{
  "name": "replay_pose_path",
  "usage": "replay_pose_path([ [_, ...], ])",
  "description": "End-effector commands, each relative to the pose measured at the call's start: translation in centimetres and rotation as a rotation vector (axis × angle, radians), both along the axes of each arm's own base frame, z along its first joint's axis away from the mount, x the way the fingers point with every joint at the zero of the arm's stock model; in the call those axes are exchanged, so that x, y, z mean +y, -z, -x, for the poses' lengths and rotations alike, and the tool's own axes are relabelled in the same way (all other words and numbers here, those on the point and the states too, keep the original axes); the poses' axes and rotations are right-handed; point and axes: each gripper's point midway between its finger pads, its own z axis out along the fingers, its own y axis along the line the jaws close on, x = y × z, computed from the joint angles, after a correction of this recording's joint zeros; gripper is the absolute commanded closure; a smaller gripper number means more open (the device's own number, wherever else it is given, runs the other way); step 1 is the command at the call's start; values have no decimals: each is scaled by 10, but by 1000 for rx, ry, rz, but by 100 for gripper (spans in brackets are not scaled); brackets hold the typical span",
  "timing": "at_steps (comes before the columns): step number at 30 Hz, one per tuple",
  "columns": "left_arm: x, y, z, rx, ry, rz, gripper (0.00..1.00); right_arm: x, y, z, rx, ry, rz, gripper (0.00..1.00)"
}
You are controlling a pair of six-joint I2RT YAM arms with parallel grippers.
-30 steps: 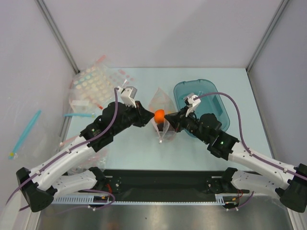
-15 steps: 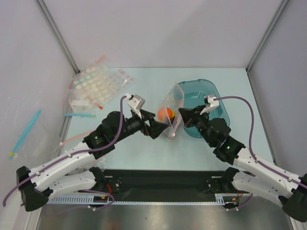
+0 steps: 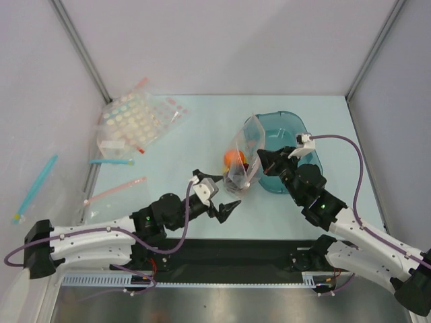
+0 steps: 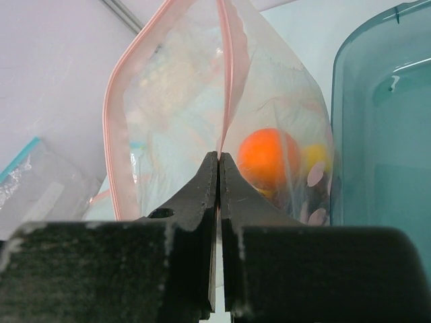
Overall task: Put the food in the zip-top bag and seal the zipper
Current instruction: Zip the zipper food storage bag at the center of the board.
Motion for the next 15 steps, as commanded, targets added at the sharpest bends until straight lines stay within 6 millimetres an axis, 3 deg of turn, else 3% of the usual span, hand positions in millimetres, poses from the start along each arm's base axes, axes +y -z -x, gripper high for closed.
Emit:
replay_pose_path([
  [1,3,-31,-8,-188,-83,48,2,-6,-26,-1,-38,26,-68,100],
  [3,-5,-30,-1,-250,-65,17,12,-5,-25,-1,-33,25,-65,100],
  [4,-12,-22,-1,-261,-58,-22,24,-5,-25,-2,-32,25,-64,100],
  [9,-26,-9,-6,-334,-137,-135,27,-2,-23,-2,-29,14,-62,100],
  [11,-29,0,-13,-338,-177,-186,34,-3,-24,-1,-31,16,-64,100],
  [15,-29,-3,-18,-345,-209,-182,40,-3,-25,0,-34,13,-67,100],
])
